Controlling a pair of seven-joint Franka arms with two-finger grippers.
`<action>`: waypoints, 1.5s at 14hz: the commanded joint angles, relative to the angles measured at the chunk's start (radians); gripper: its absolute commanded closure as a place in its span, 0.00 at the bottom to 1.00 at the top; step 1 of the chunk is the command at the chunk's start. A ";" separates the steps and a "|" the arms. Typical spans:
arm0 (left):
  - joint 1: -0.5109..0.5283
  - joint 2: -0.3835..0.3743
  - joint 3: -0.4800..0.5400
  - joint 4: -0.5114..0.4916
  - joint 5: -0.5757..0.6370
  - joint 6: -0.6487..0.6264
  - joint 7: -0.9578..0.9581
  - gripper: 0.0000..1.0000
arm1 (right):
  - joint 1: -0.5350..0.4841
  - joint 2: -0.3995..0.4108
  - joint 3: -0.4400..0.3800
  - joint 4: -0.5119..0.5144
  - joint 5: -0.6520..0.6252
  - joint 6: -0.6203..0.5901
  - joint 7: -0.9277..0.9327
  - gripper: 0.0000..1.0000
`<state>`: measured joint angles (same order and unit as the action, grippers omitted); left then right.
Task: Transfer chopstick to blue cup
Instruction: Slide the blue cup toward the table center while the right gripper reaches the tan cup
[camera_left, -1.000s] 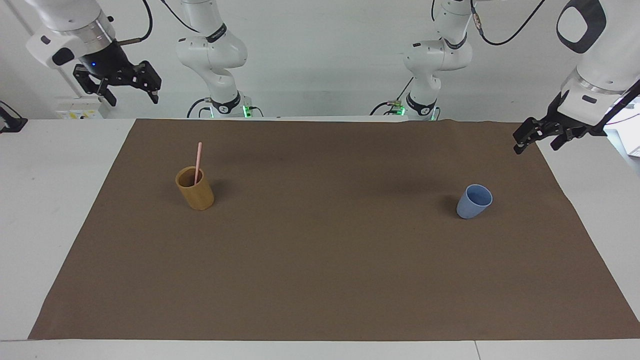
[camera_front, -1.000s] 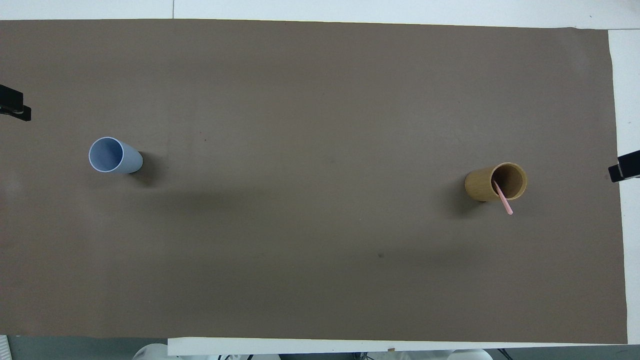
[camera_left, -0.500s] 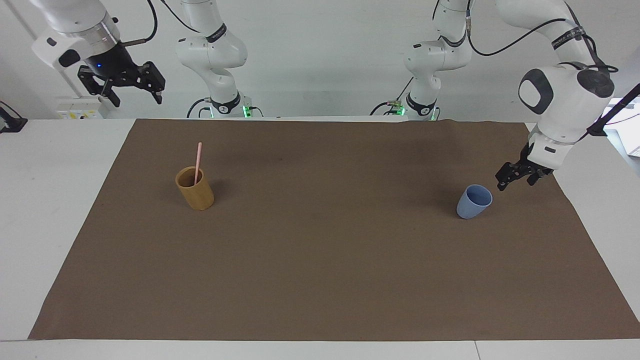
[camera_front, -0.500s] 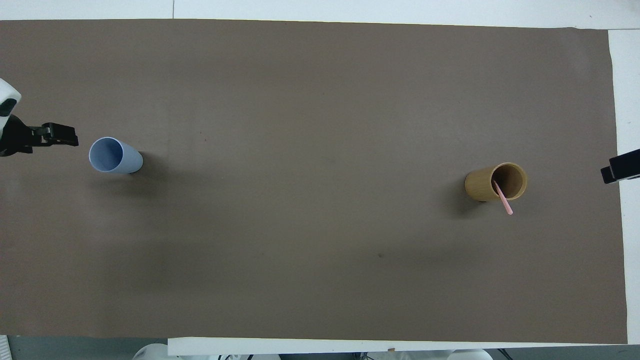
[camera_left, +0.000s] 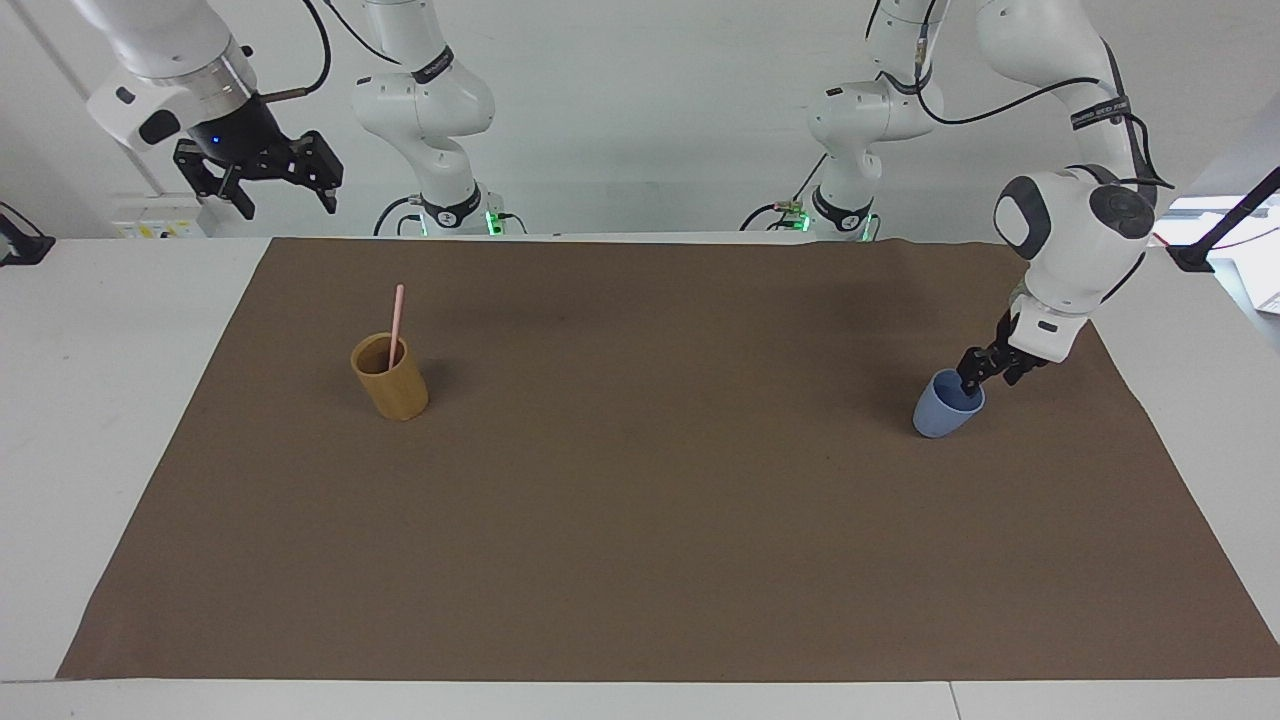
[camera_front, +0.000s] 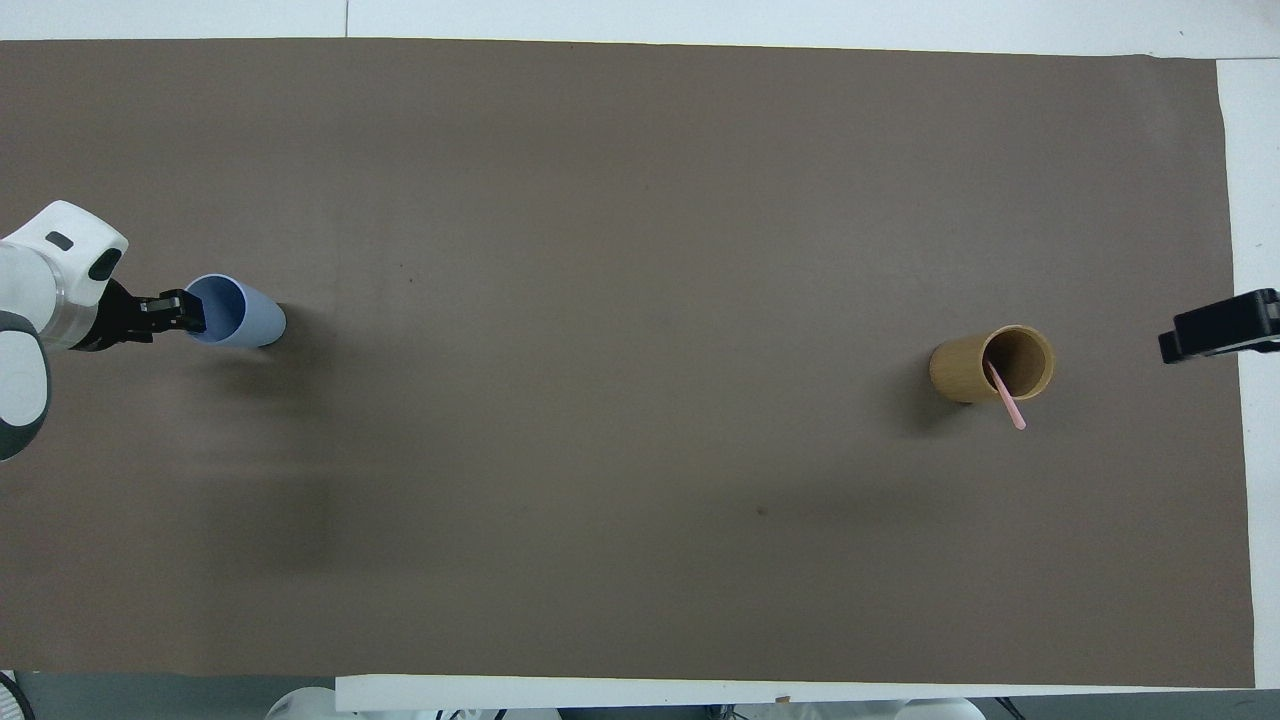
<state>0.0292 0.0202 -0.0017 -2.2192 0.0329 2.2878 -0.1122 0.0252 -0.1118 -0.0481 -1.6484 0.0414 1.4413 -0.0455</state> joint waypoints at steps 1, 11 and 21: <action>-0.029 0.017 0.006 -0.005 0.001 0.045 -0.032 1.00 | 0.082 -0.077 0.002 -0.277 0.037 0.184 0.177 0.00; -0.637 0.072 0.009 0.140 0.018 0.018 -0.775 1.00 | 0.029 -0.040 -0.004 -0.533 0.061 0.375 0.165 0.03; -0.758 0.219 0.006 0.276 0.119 -0.093 -0.894 0.52 | 0.015 -0.039 -0.004 -0.541 0.063 0.358 0.121 0.64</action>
<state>-0.7059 0.2203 -0.0099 -1.9664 0.1277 2.2091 -0.9910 0.0555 -0.1350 -0.0581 -2.1710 0.0910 1.7977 0.1048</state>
